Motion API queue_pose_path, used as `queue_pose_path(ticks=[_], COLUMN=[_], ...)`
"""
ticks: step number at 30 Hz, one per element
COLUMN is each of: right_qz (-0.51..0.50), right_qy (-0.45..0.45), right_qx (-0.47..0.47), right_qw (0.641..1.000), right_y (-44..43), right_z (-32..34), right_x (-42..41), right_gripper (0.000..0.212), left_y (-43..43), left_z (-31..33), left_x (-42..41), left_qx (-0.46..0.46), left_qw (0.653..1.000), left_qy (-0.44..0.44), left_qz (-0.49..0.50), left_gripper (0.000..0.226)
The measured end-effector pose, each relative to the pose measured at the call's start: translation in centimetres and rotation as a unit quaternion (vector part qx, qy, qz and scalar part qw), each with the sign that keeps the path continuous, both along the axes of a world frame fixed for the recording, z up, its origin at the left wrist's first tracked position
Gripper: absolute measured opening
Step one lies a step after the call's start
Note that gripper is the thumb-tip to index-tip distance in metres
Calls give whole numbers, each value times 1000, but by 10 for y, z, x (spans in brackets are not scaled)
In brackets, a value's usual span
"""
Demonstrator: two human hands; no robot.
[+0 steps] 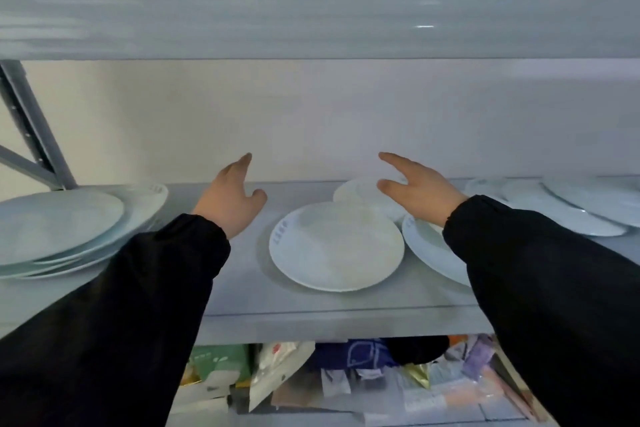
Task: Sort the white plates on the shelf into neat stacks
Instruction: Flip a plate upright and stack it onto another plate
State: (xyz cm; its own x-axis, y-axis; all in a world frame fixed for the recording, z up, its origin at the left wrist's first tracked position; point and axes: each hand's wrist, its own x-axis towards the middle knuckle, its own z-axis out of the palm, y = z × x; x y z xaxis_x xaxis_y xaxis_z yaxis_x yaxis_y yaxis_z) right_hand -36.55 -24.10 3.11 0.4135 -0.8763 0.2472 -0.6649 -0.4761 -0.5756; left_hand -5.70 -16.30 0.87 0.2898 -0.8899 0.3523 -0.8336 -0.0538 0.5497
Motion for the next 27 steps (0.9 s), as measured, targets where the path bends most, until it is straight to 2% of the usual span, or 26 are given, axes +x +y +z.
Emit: queue_pose_path(ticks=[8,13,19,23,27], right_qz=[-38,-23,21,63,93], right_qy=[-21,-6,31,50,61], right_qx=[9,20,21,10,11], right_qw=[999,1000,999,997,994], right_y=[-11,-26,-40,-42,-45], right_z=[-7,-8,-15,-20,-25], right_x=[-81,-110,-122,-118,-108], right_gripper=[56,57,62,63,63], left_y=[-13,-10,5,19,28], left_z=[-11,-15,-27,-35,-48], left_x=[-80,-142,-188,-202,-205], left_qx=[131,217,268,268,262], left_qw=[985,952,926,918,924], left_qy=[-80,-144,-221,-267,-257], left_qz=[-85,-159,-150,-119,-105], left_gripper=[63,78,90,73,58])
